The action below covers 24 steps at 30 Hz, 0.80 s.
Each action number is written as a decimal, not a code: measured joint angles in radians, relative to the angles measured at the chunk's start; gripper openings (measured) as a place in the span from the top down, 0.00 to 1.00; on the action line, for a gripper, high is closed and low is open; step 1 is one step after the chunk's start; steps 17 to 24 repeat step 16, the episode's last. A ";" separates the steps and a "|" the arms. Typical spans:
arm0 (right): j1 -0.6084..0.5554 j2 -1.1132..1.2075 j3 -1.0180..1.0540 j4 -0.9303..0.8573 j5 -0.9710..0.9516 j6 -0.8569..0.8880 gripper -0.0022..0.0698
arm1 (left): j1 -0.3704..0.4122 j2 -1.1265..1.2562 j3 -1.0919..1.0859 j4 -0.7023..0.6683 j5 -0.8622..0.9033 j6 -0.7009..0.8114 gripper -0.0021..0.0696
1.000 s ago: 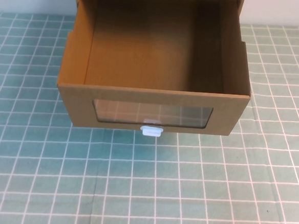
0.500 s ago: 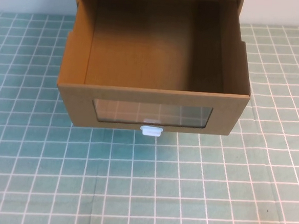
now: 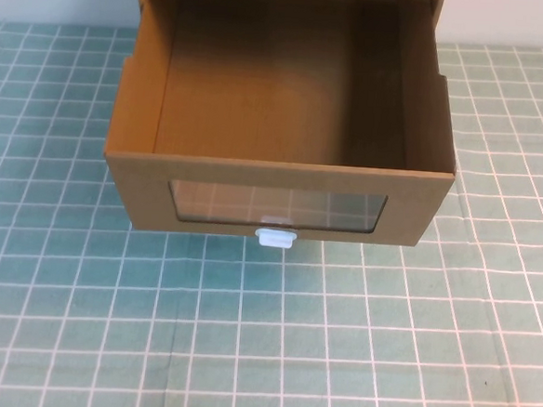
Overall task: Open the shoe box
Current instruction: 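Pull the top drawer of the cardboard box fully open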
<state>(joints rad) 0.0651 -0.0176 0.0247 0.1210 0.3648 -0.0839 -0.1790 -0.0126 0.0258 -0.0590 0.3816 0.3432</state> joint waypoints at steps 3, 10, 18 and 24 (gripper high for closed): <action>-0.001 0.000 0.000 -0.013 0.000 0.024 0.99 | 0.000 0.000 0.000 0.000 0.000 0.000 0.98; -0.001 0.000 0.000 -0.112 -0.002 0.032 0.99 | 0.000 0.000 0.000 0.000 0.000 0.000 0.98; -0.001 0.000 0.000 -0.099 -0.004 0.033 0.99 | 0.000 0.000 0.000 0.000 0.000 0.000 0.98; -0.001 0.000 0.000 -0.099 -0.004 0.033 0.99 | 0.000 0.000 0.000 0.000 0.000 0.000 0.98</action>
